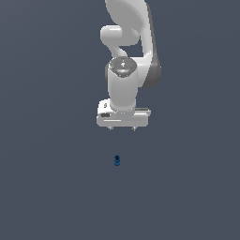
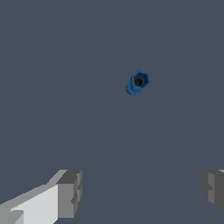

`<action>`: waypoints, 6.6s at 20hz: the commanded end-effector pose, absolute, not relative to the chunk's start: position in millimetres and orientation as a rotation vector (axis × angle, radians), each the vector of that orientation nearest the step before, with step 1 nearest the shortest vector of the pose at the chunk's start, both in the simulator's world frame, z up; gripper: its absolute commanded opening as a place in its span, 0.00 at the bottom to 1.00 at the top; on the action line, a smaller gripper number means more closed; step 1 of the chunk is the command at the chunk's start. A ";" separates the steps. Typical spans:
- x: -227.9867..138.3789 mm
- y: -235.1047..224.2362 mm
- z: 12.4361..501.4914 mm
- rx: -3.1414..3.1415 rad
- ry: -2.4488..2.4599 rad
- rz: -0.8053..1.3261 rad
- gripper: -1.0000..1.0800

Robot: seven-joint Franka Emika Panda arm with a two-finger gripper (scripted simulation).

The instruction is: Pick up the object and move it to a goal position.

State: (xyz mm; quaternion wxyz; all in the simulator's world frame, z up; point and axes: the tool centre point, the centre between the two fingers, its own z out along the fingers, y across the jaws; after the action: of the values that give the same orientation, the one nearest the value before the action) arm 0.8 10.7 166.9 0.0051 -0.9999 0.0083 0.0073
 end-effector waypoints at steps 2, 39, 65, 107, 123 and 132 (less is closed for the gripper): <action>1.0 11.4 167.1 -3.131 0.026 0.022 0.96; 82.6 -3.5 109.1 -3.133 0.063 -0.005 0.96; 92.5 -13.1 41.5 -3.141 0.073 0.000 0.96; 37.9 -43.5 231.6 -3.140 0.074 0.000 0.00; -11.4 -73.0 415.7 -3.140 0.074 0.000 0.00; -27.1 -84.4 486.1 -3.140 0.074 0.000 0.00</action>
State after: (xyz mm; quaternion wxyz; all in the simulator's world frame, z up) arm -24.9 -83.0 477.0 0.0001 -0.9997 0.0236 -0.0008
